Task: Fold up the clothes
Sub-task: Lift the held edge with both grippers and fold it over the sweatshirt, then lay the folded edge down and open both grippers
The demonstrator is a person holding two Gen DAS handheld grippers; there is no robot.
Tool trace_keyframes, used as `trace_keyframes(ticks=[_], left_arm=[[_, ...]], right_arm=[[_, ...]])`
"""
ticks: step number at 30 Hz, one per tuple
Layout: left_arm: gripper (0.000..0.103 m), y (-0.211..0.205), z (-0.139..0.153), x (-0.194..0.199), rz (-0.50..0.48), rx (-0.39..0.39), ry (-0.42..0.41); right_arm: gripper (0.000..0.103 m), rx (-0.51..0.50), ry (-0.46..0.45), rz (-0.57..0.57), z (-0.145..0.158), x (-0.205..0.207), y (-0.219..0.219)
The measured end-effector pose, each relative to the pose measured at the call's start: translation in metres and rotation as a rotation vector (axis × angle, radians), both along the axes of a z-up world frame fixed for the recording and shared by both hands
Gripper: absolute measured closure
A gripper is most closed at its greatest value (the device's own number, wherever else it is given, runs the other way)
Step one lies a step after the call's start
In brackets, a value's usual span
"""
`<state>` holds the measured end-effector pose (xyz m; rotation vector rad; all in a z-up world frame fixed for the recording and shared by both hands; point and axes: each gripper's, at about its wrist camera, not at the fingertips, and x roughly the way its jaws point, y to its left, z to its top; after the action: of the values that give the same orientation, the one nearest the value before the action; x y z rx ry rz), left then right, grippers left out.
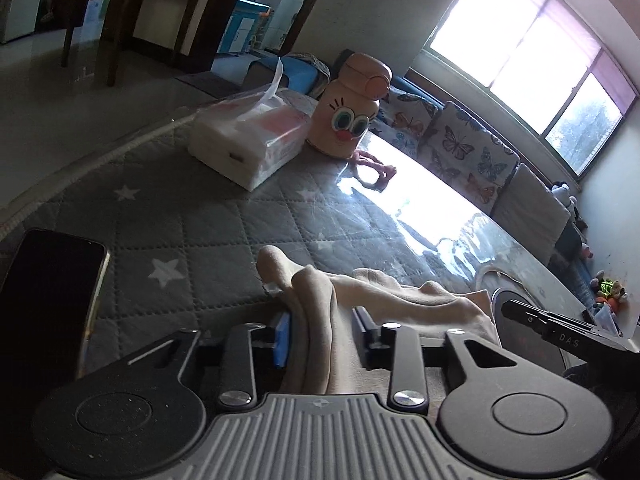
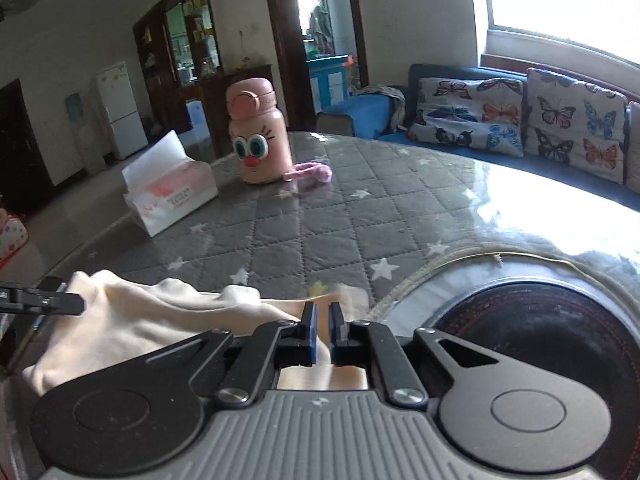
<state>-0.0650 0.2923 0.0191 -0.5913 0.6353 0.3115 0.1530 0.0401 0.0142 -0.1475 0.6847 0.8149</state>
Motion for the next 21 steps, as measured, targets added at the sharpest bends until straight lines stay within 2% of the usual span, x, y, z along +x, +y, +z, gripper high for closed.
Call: trace_keyframes(ticks=[4, 11, 16, 21], left_arm=[[0.065, -0.003, 0.008, 0.004, -0.003, 0.047, -0.025], [0.072, -0.021, 0.011, 0.032, -0.095, 0.067, -0.047], [0.075, -0.029, -0.002, 0.061, -0.158, 0.057, -0.013], [0.077, -0.027, -0.019, 0.083, -0.163, 0.048, 0.04]], right_arm=[[0.095, 0.017, -0.021, 0.034, 0.005, -0.004, 0.005], [0.094, 0.032, 0.019, 0.162, 0.001, -0.013, 0.037], [0.093, 0.007, 0.036, 0.2, -0.011, -0.015, 0.06], [0.093, -0.024, 0.051, 0.192, -0.023, -0.011, 0.069]])
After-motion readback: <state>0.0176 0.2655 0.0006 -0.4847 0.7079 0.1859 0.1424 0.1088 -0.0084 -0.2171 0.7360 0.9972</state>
